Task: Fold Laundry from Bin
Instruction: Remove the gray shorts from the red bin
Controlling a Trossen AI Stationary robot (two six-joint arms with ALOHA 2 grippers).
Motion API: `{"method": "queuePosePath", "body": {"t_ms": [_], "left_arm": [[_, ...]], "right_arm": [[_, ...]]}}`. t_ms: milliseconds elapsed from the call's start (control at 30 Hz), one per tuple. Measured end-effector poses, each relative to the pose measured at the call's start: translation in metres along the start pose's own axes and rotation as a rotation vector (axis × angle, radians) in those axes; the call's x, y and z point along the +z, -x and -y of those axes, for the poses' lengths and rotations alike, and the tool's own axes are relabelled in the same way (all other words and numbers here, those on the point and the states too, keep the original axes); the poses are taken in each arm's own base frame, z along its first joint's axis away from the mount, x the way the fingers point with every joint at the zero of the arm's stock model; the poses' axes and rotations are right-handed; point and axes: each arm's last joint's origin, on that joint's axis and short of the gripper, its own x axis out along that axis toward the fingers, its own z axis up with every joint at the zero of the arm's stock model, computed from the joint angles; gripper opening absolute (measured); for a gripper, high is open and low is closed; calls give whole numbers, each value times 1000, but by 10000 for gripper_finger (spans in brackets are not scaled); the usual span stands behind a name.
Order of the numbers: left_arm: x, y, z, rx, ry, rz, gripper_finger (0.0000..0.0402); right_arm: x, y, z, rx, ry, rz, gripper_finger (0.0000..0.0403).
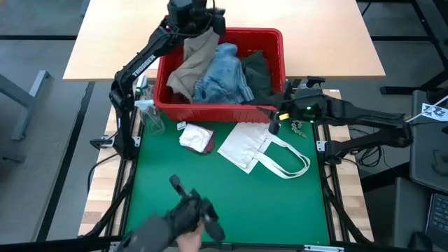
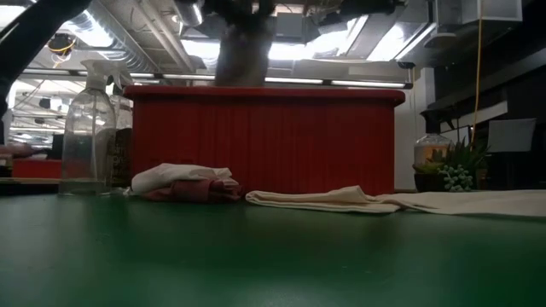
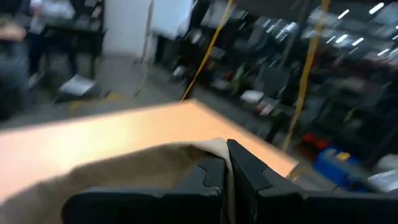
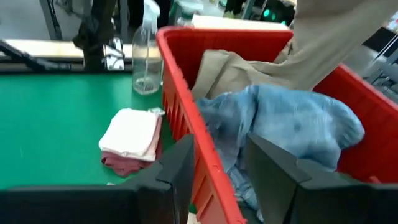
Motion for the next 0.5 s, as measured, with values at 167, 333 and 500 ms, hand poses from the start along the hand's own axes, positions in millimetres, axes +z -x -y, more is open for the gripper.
{"method": "queuePosePath", "body": {"t_ms": [167, 333, 500], "left_arm": [[38, 31, 40, -128, 3, 196, 1], [63, 64, 69, -219, 16, 311, 0], [74, 90, 90, -292, 31, 357, 0]], "right_arm": [[4, 21, 7, -51, -16, 52, 143], [3, 26, 9, -73, -17, 47, 143], [1, 24, 9, -77, -12, 27, 143]]}}
